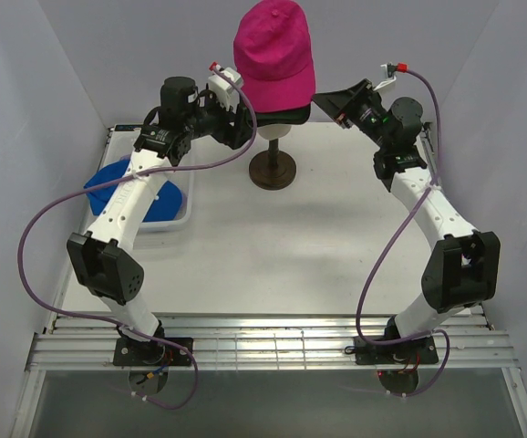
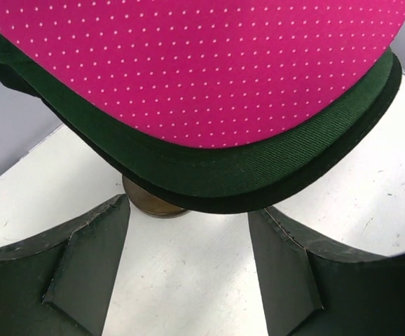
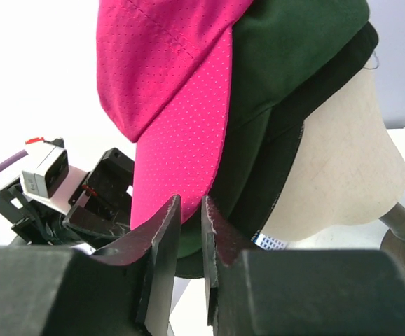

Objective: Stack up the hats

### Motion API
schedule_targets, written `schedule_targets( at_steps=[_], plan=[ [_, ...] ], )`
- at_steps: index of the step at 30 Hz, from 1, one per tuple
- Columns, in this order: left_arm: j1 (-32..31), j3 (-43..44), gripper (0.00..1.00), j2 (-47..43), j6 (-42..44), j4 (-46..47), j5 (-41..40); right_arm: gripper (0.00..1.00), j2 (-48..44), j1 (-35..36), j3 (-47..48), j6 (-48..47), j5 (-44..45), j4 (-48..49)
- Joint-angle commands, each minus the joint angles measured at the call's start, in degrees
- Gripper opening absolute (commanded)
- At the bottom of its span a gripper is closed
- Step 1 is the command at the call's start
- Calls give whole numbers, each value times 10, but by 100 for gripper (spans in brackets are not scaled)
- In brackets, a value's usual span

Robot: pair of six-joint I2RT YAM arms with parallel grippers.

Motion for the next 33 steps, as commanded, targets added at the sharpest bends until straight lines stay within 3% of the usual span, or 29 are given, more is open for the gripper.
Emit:
schedule_targets(
  at_steps=[1,4,7,11,16,22,28,33],
  plan=[
    [-3,30,78,-2,-12,13,2,24,-26,9,-4,2,12,39],
    [-4,33,78,-2,-17,12,1,24,-20,11,-2,6,12,40],
    [-4,32,78,-2,-17,12,2,40,-8,11,13,7,13,34],
    [-4,32,78,-3,-16,12,-1,44,9,11,42,4,20,20],
    [-4,36,78,-2,-15,12,-3,27,23,11,58,14,23,14],
    [-4,53,77,6,-17,11,-7,15,-3,11,13,24,43,29],
    [-4,58,77,6,-18,10,-7,8,-11,11,-21,52,49,40],
    [-4,61,77,5,-18,8,-8,8,-17,11,-37,58,62,43]
  ],
)
